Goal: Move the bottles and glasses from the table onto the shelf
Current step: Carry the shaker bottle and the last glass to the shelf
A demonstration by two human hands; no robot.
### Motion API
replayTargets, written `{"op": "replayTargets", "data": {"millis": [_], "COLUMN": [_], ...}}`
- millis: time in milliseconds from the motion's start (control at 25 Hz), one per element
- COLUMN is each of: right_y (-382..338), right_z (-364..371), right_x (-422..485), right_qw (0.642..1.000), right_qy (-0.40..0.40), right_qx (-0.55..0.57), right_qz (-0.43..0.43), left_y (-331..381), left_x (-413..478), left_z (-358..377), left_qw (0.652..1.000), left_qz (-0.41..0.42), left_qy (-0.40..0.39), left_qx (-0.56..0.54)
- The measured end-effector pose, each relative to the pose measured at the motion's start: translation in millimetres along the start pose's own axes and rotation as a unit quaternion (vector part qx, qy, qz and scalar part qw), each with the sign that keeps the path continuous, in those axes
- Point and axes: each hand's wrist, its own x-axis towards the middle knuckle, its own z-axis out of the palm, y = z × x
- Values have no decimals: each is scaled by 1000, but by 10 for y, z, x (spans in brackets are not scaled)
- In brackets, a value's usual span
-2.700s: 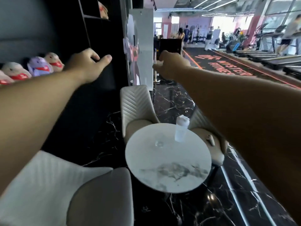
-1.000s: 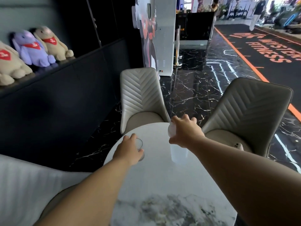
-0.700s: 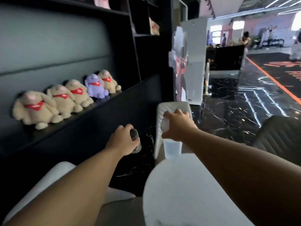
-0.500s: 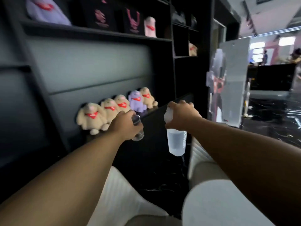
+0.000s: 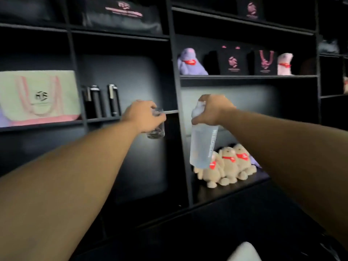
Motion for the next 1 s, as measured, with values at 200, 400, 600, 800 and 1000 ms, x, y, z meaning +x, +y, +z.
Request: {"op": "replayTargets", "data": {"millis": [200,400,600,800,1000], "right_y": [-1039,-1472,-1484,-1323,-1182], "right_z": [236,356,671,1214,1795], "right_x": [766,1484,2441,3703,4758], "right_qw": [998,995,994,990,991], "right_qy": [26,51,84,112,96], "right_qx": [15,-9,-13,-6,16], "right_qz": [-57,-82,-73,-84,-90], "left_y": [-1096,-1661,-2012,-2236,-2465], "left_x": [565,1072,1761,2739,3541], "left_z": [-540,-546,-128,454,1184], "left_qw": [998,992,989,987,985], "left_qz": [-44,-95,-115,-117,-139], "left_qy": [52,88,92,107,95], "left_qx": [16,-2,1,7,43]}}
